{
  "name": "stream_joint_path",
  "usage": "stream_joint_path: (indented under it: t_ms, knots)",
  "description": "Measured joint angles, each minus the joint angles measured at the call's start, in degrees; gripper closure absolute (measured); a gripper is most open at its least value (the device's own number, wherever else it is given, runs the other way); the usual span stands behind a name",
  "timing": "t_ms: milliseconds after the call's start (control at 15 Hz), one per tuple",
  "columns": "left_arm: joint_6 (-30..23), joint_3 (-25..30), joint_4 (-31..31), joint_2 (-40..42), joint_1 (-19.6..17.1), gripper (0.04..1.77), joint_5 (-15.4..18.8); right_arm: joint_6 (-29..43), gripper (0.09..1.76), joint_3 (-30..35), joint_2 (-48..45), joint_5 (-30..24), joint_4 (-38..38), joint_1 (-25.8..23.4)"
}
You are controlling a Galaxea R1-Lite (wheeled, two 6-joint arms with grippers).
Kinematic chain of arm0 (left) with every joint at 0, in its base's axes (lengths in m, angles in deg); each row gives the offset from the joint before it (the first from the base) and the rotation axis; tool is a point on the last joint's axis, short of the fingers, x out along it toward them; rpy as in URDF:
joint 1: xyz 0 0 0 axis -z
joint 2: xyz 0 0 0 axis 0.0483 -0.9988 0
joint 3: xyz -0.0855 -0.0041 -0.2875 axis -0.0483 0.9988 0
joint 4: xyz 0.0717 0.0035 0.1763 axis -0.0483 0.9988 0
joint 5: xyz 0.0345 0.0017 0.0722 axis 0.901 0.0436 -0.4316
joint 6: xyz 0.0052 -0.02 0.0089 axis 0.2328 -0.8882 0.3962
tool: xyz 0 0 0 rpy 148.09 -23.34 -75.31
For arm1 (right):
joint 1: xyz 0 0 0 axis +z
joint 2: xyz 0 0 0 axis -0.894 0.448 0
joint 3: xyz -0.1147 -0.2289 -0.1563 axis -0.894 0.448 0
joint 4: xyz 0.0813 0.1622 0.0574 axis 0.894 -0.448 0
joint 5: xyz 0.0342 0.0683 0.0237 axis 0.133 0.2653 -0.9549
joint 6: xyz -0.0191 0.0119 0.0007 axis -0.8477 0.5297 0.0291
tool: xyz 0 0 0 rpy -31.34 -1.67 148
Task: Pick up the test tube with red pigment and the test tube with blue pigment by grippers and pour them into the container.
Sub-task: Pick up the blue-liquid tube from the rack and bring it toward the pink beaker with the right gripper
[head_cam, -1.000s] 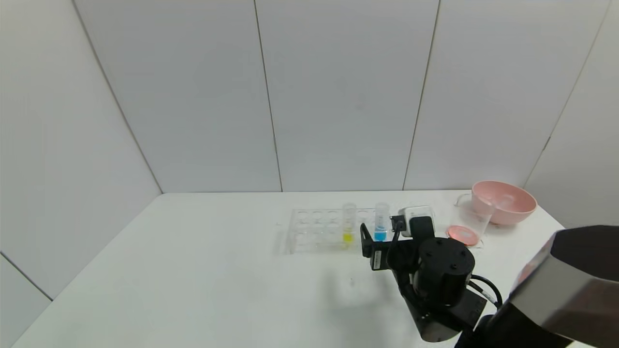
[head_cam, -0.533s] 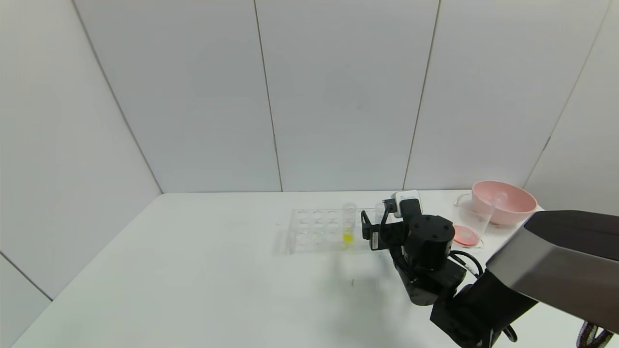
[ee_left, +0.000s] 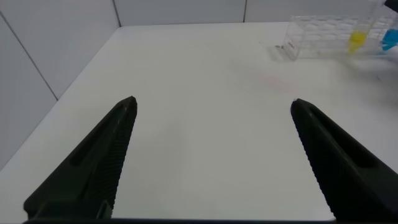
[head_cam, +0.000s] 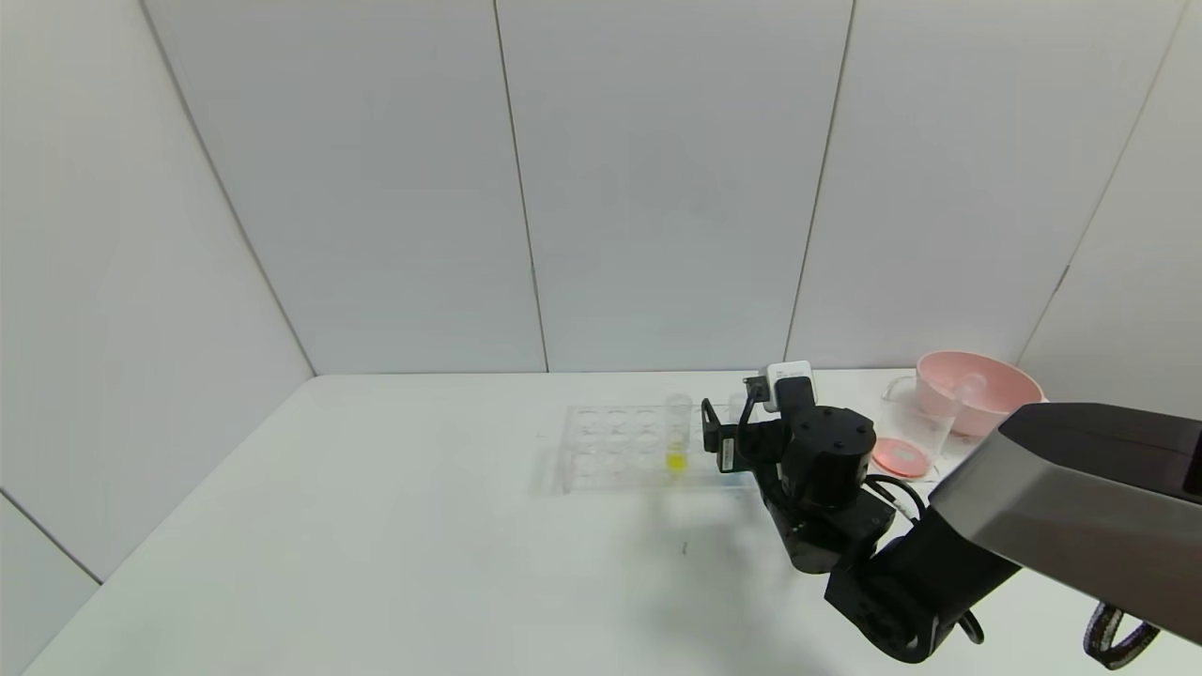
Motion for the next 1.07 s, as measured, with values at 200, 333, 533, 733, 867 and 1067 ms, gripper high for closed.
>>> stream_joint_path:
  t_ms: [200, 333, 533, 733, 867, 1067]
  knots:
    - [0.00, 0.00, -0.05, 0.00, 0.00, 0.05, -0.02, 0.02, 0.63, -0.11, 0.15, -0.29, 0.16, -0.15]
    - [0.00, 0.00, -0.05, 0.00, 0.00, 0.05, -0.02, 0.00, 0.89, -0.11, 0.10, -0.35, 0.18, -0.11]
    - [0.00, 0.00, -0.05, 0.00, 0.00, 0.05, -0.02, 0.02, 1.34, 0.00, 0.06, -0.44, 0.27, 0.07]
    - [0.00, 0.00, -0.05, 0.00, 0.00, 0.05, -0.02, 0.02, 1.34, -0.02, -0.07, -0.44, 0.24, 0.00]
    - [0.00, 0.00, -0.05, 0.00, 0.00, 0.05, -0.02, -0.05, 1.34, -0.09, -0.18, -0.43, 0.22, 0.00]
    - [0.00, 0.00, -0.05, 0.00, 0.00, 0.05, -0.02, -0.29, 1.34, -0.17, -0.71, -0.40, -0.06, 0.00]
